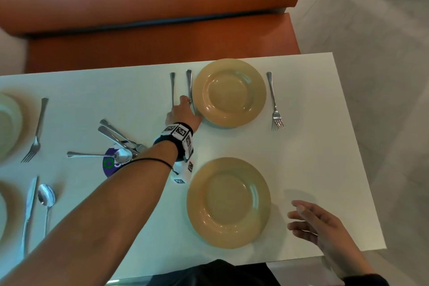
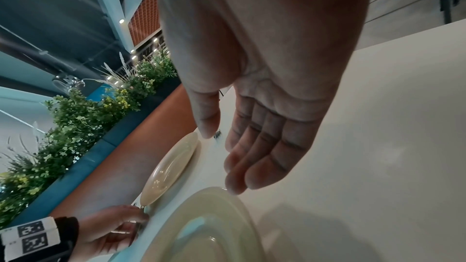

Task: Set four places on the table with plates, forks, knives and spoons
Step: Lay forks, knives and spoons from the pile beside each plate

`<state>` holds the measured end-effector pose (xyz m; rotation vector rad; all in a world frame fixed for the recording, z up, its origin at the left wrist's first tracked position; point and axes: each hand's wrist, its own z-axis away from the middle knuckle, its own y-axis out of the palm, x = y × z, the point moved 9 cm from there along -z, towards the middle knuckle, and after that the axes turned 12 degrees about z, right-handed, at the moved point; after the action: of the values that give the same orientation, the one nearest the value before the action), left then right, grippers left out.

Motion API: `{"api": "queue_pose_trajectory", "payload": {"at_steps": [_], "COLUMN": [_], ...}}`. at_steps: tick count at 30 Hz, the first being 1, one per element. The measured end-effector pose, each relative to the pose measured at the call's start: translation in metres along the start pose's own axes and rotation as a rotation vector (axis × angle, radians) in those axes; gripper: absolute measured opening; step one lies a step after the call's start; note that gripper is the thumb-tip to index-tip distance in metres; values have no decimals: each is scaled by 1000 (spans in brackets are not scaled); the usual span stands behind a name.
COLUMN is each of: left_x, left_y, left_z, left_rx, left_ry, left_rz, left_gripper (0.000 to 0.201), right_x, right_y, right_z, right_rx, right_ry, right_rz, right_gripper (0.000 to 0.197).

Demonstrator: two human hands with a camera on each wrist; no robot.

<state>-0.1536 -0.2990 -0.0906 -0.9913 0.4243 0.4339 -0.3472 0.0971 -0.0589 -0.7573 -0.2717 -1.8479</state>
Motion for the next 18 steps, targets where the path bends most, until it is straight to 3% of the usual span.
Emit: {"api": "queue_pose_trajectory", "payload": {"at_steps": [5,10,18], "left_x": [-6,-7,-5], "left_y": [6,11,15], "left_z": [-3,-5,-5], "left_rx": [-25,-16,-5], "left_ry": [1,5,-14], "left_rz": [-147,-254,-308], "left_gripper": [44,46,49], "right_x": [-3,6,9], "right_y": [-9,-18,-40], "right_z": [-6,-12,-15], "right_rx": [39,40,0], "right_ry": [-20,-56,-66], "right_rz": [7,39,80], "right_gripper": [77,97,102]}}
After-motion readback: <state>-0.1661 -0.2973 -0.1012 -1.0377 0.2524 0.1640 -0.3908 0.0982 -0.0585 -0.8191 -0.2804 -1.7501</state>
